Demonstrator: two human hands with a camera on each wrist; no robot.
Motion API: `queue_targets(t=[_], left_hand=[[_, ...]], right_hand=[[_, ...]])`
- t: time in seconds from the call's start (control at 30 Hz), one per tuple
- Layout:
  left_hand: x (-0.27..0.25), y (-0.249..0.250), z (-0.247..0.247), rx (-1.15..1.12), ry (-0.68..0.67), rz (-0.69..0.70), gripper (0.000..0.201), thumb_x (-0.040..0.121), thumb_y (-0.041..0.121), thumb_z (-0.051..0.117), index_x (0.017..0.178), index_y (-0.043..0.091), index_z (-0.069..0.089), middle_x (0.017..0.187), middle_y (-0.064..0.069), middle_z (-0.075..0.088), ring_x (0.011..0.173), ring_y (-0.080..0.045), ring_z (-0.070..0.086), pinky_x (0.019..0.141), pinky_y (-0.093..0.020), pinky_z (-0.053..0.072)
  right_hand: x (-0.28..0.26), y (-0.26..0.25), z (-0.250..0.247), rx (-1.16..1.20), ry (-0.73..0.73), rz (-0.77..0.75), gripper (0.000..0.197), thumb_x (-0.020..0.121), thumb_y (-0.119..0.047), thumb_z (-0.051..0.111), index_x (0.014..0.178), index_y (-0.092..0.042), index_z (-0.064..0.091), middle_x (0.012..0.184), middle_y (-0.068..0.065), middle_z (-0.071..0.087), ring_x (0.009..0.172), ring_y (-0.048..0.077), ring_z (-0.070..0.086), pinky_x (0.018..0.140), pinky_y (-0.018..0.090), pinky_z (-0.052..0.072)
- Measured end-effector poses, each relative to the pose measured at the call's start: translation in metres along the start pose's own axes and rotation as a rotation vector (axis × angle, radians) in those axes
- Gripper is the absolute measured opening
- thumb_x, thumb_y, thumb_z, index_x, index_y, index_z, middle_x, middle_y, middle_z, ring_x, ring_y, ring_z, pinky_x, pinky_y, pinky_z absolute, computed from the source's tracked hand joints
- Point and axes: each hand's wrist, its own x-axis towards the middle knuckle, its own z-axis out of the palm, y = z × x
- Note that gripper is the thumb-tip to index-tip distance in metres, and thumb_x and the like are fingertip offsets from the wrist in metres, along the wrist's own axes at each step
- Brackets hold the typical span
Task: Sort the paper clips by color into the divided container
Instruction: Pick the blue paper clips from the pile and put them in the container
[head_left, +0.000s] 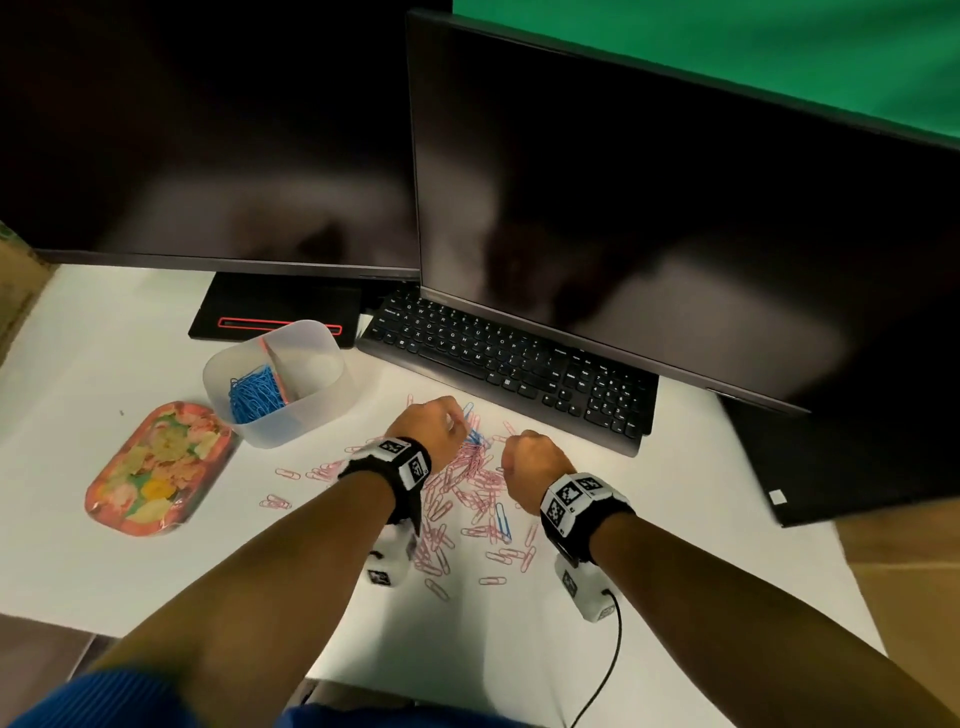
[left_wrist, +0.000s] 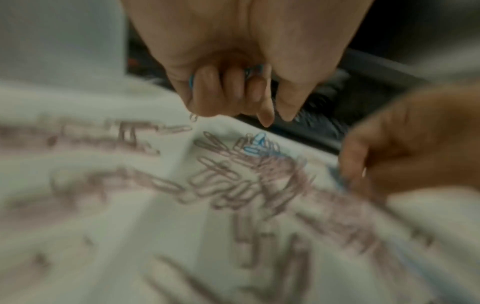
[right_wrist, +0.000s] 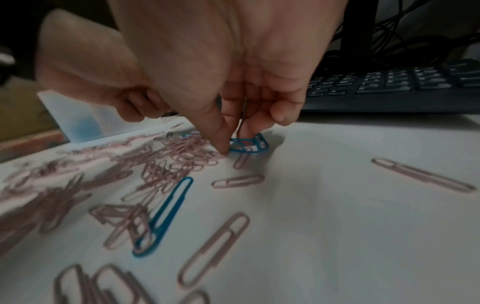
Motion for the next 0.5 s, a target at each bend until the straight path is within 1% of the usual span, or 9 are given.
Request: queue_targets(t=[0.07, 0.1, 0.13, 0.17, 0.23, 0.3, 0.33, 0.4, 0.5], left_hand=[[0.005, 0.001, 0.001, 0.232, -0.087, 0.086, 0.023, 0.093, 0.027, 0.052, 0.114, 0.032, 0.059, 0.111, -0.004, 0.066, 0.093, -0.023, 0.061, 0.08, -0.031, 0.052], [0.008, 0.003, 0.003, 0.309, -0.122, 0.114, 0.029, 0.093, 0.024, 0.052, 0.12, 0.034, 0.057, 0.117, -0.003, 0.063, 0.101, -0.024, 0.061, 0.085, -0.034, 0.052], [0.01, 0.005, 0.004, 0.366, -0.144, 0.13, 0.032, 0.093, 0.021, 0.051, 0.121, 0.035, 0.056, 0.12, -0.003, 0.06, 0.105, -0.025, 0.059, 0.086, -0.034, 0.051], [0.012, 0.007, 0.005, 0.408, -0.147, 0.145, 0.033, 0.092, 0.017, 0.051, 0.12, 0.036, 0.056, 0.119, -0.003, 0.058, 0.105, -0.025, 0.059, 0.082, -0.033, 0.05], [0.014, 0.011, 0.008, 0.464, -0.141, 0.172, 0.029, 0.091, 0.013, 0.05, 0.111, 0.033, 0.058, 0.113, -0.002, 0.056, 0.099, -0.025, 0.059, 0.073, -0.03, 0.045], [0.015, 0.015, 0.009, 0.47, -0.147, 0.17, 0.024, 0.089, 0.012, 0.048, 0.102, 0.029, 0.059, 0.107, -0.002, 0.053, 0.095, -0.025, 0.06, 0.07, -0.03, 0.045], [0.014, 0.017, 0.01, 0.46, -0.147, 0.158, 0.022, 0.089, 0.012, 0.048, 0.101, 0.027, 0.059, 0.106, -0.002, 0.053, 0.094, -0.026, 0.06, 0.071, -0.031, 0.048], [0.013, 0.019, 0.01, 0.459, -0.15, 0.137, 0.021, 0.089, 0.012, 0.05, 0.106, 0.022, 0.058, 0.109, -0.005, 0.053, 0.095, -0.027, 0.061, 0.078, -0.036, 0.053], [0.01, 0.017, 0.01, 0.426, -0.145, 0.123, 0.028, 0.088, 0.015, 0.053, 0.116, 0.014, 0.055, 0.115, -0.007, 0.053, 0.103, -0.03, 0.06, 0.089, -0.041, 0.053]], right_hand=[[-0.002, 0.01, -0.001, 0.238, 0.025, 0.015, 0.012, 0.084, -0.013, 0.058, 0.087, -0.02, 0.066, 0.094, -0.001, 0.064, 0.09, 0.021, 0.064, 0.072, 0.023, 0.051], [-0.004, 0.016, -0.003, 0.36, 0.045, 0.031, 0.012, 0.083, -0.014, 0.062, 0.078, -0.024, 0.066, 0.084, -0.005, 0.065, 0.081, 0.016, 0.064, 0.066, 0.018, 0.049], [-0.005, 0.021, -0.005, 0.489, 0.056, 0.048, 0.015, 0.081, -0.014, 0.067, 0.072, -0.026, 0.064, 0.076, -0.008, 0.065, 0.073, 0.012, 0.062, 0.063, 0.016, 0.047], [-0.008, 0.027, -0.007, 0.629, 0.048, 0.068, 0.017, 0.078, -0.012, 0.071, 0.07, -0.026, 0.065, 0.073, -0.007, 0.065, 0.069, 0.01, 0.061, 0.063, 0.017, 0.047], [-0.012, 0.036, -0.012, 0.876, 0.005, 0.102, 0.015, 0.076, -0.009, 0.075, 0.079, -0.022, 0.068, 0.077, 0.0, 0.069, 0.068, 0.012, 0.061, 0.065, 0.023, 0.048], [-0.015, 0.043, -0.017, 1.005, -0.057, 0.119, 0.019, 0.077, -0.006, 0.074, 0.09, -0.019, 0.07, 0.081, 0.005, 0.069, 0.067, 0.014, 0.059, 0.06, 0.024, 0.046], [-0.015, 0.046, -0.019, 1.068, -0.09, 0.128, 0.02, 0.078, -0.004, 0.072, 0.093, -0.017, 0.07, 0.08, 0.007, 0.068, 0.067, 0.016, 0.058, 0.058, 0.024, 0.045], [-0.016, 0.049, -0.023, 1.202, -0.132, 0.143, 0.019, 0.081, 0.003, 0.067, 0.092, -0.012, 0.068, 0.075, 0.011, 0.065, 0.062, 0.018, 0.058, 0.057, 0.025, 0.047], [-0.017, 0.049, -0.029, 1.359, -0.12, 0.204, 0.022, 0.087, 0.012, 0.05, 0.086, -0.007, 0.06, 0.067, 0.012, 0.054, 0.054, 0.021, 0.061, 0.052, 0.027, 0.049]])
